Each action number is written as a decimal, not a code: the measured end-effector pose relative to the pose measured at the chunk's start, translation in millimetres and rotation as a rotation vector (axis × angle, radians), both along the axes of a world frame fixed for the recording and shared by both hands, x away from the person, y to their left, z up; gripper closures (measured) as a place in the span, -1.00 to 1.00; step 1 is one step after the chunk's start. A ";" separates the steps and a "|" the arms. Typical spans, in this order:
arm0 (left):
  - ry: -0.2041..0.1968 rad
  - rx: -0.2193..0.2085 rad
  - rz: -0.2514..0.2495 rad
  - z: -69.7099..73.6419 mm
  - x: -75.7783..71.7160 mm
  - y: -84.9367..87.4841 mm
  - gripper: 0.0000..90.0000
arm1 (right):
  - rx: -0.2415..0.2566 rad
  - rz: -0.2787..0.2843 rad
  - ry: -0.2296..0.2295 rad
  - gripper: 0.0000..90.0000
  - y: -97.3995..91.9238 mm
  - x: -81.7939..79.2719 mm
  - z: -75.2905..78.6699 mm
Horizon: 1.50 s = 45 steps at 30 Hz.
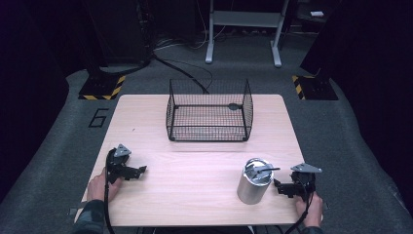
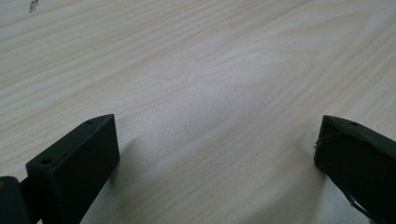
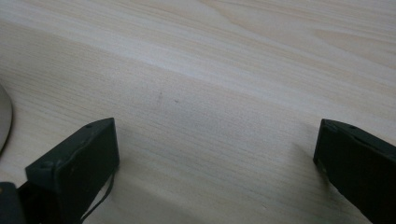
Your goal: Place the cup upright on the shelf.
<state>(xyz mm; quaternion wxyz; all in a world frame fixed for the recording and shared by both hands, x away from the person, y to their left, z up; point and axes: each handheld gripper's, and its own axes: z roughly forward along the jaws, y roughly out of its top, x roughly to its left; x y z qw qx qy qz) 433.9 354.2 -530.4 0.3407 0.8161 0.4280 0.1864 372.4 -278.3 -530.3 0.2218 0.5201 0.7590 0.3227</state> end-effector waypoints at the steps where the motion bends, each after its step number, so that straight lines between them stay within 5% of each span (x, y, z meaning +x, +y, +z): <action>1: 0.000 0.000 0.000 0.0 0.0 0.0 -1.00 | 0.000 0.000 0.000 -1.00 0.0 0.0 0.0; 17: -0.001 -0.004 0.000 -0.1 0.2 -0.1 -1.00 | -0.005 0.006 0.002 -1.00 -2.8 -5.8 0.2; 26: 0.000 -0.003 0.000 -0.1 0.1 -0.1 -1.00 | -0.045 -0.051 -0.020 -1.00 -2.3 -9.7 2.4; 35: 0.001 -0.001 0.000 0.0 0.1 0.0 -1.00 | 0.033 -0.013 -0.044 -1.00 -2.3 -28.1 30.4; 45: 0.000 -0.003 -0.001 -0.1 0.2 0.0 -1.00 | 0.039 0.065 -0.074 -1.00 5.2 -51.7 53.1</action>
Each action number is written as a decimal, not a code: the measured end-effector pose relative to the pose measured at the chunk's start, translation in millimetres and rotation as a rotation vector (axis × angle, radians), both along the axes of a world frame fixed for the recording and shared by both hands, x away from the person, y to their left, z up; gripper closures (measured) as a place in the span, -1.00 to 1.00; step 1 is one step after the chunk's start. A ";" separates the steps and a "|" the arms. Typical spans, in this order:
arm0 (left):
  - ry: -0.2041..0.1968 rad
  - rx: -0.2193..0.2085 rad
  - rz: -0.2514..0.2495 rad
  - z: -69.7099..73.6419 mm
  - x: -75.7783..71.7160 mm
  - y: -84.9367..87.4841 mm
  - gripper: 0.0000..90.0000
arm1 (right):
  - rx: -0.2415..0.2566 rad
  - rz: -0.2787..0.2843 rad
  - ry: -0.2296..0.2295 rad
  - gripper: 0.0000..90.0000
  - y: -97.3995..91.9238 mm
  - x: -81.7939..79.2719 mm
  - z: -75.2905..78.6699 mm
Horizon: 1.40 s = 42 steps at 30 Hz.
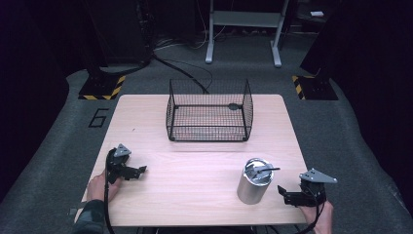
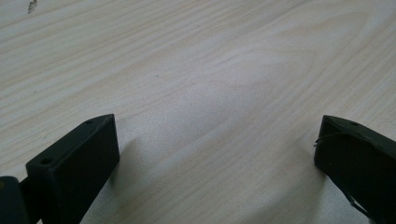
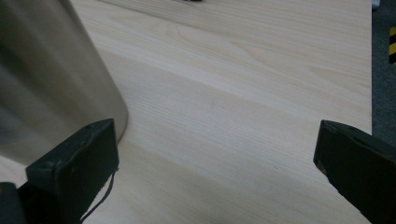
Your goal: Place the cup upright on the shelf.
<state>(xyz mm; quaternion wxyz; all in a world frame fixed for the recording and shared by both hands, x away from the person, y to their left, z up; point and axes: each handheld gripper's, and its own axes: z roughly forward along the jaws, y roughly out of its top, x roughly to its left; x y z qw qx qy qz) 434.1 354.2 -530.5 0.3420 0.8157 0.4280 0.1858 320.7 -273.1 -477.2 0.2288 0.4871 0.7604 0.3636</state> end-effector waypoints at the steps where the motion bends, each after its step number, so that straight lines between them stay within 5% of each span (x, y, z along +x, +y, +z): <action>1: 0.000 0.000 0.000 0.0 0.0 0.0 -1.00 | 0.001 0.006 -0.003 -1.00 0.8 -1.4 1.7; 24: 0.001 0.000 0.001 0.0 -0.1 0.0 -1.00 | 0.065 0.219 -0.088 -1.00 47.1 -27.4 40.1; 42: 0.002 0.001 0.002 0.1 -0.1 0.0 -1.00 | 0.100 0.245 -0.188 -1.00 80.5 -18.4 43.9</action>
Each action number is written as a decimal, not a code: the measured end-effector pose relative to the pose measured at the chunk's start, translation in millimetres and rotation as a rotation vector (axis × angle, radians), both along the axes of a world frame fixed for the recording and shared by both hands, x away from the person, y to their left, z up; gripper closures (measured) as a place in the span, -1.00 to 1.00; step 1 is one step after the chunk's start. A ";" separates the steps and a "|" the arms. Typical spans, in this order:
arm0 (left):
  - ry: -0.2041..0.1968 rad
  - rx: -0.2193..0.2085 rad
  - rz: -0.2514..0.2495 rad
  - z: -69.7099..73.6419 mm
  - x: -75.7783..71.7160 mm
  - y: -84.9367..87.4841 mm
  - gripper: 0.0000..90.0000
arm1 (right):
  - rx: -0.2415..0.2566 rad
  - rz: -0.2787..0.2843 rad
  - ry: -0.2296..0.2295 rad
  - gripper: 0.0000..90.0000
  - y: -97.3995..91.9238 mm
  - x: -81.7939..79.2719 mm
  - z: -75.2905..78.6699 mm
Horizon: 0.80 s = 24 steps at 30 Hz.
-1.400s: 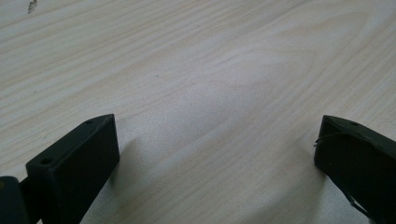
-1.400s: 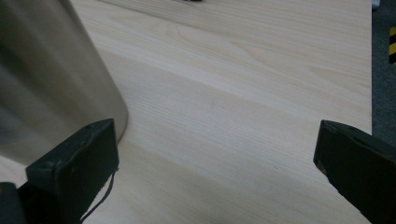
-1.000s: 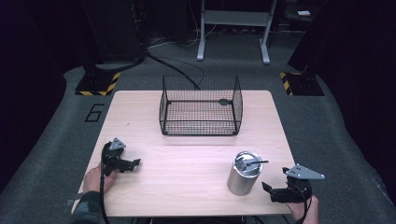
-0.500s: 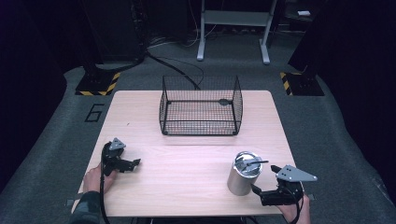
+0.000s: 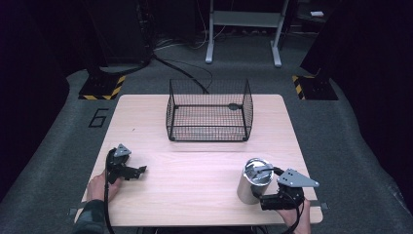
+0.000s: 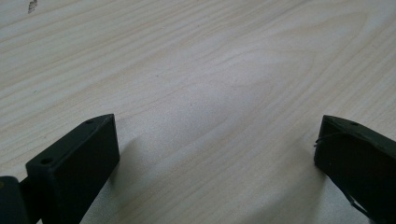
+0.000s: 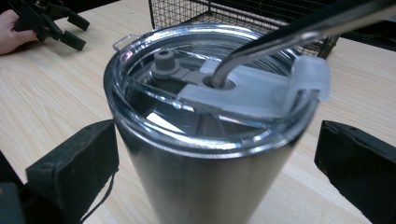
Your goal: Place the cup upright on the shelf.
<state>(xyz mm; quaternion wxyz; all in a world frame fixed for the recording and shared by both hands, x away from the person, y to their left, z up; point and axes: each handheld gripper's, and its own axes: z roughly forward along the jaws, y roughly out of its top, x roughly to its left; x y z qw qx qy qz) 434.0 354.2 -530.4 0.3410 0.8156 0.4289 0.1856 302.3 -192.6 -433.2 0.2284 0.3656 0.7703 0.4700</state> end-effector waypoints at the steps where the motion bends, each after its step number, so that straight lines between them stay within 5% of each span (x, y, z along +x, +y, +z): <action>1: 0.000 0.000 0.000 0.0 0.0 0.0 -1.00 | 0.010 -0.001 -0.006 -1.00 0.9 0.5 -0.1; 24: 0.001 0.000 -0.001 0.1 0.2 0.1 -1.00 | 0.016 -0.033 -0.033 -1.00 19.3 10.6 2.9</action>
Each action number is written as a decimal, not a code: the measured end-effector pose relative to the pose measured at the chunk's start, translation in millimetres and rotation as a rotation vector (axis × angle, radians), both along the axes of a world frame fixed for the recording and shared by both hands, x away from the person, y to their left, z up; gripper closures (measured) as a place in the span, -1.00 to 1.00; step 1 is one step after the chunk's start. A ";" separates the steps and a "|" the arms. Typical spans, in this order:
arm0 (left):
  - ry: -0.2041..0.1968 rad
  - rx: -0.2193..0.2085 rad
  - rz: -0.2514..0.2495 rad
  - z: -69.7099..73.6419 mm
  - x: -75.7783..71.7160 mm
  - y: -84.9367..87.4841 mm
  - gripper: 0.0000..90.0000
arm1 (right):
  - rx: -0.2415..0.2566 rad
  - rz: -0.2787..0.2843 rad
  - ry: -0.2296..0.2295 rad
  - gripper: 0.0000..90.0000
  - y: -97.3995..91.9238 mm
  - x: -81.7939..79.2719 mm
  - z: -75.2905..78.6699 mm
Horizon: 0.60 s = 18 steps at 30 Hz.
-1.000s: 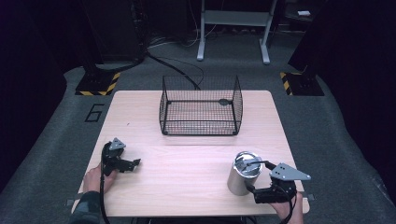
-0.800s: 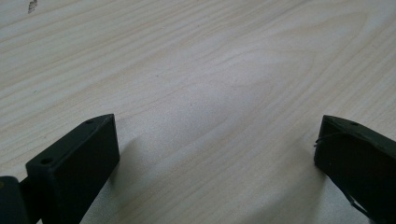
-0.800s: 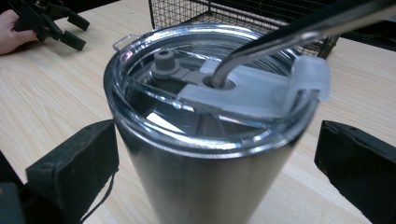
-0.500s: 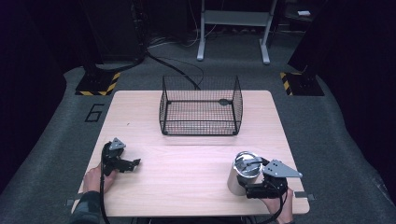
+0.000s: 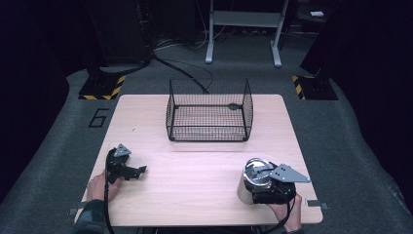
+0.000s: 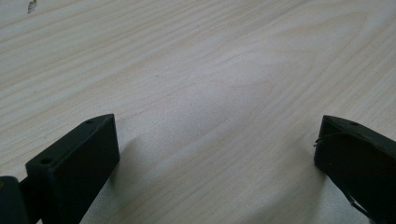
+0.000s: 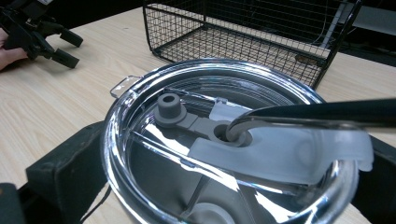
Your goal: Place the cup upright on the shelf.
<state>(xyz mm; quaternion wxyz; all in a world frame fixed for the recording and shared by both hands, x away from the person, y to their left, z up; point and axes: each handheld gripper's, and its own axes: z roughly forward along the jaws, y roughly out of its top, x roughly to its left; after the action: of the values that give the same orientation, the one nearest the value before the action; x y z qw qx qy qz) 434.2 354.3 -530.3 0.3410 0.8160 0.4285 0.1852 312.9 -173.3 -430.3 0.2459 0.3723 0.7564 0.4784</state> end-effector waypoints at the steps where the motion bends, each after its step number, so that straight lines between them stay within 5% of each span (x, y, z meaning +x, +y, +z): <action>1: 0.000 0.000 0.000 0.0 0.0 0.0 -1.00 | -0.004 -0.006 0.002 -1.00 0.8 0.7 -0.1; 18: -0.001 -0.002 -0.001 -0.1 0.1 0.0 -1.00 | 0.000 -0.029 -0.005 -0.92 4.1 3.0 -1.5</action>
<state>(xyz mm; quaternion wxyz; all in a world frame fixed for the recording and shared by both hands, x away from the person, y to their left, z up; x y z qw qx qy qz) 434.3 354.3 -530.4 0.3421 0.8157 0.4283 0.1849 315.9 -169.3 -431.8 0.2547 0.3820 0.7503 0.4756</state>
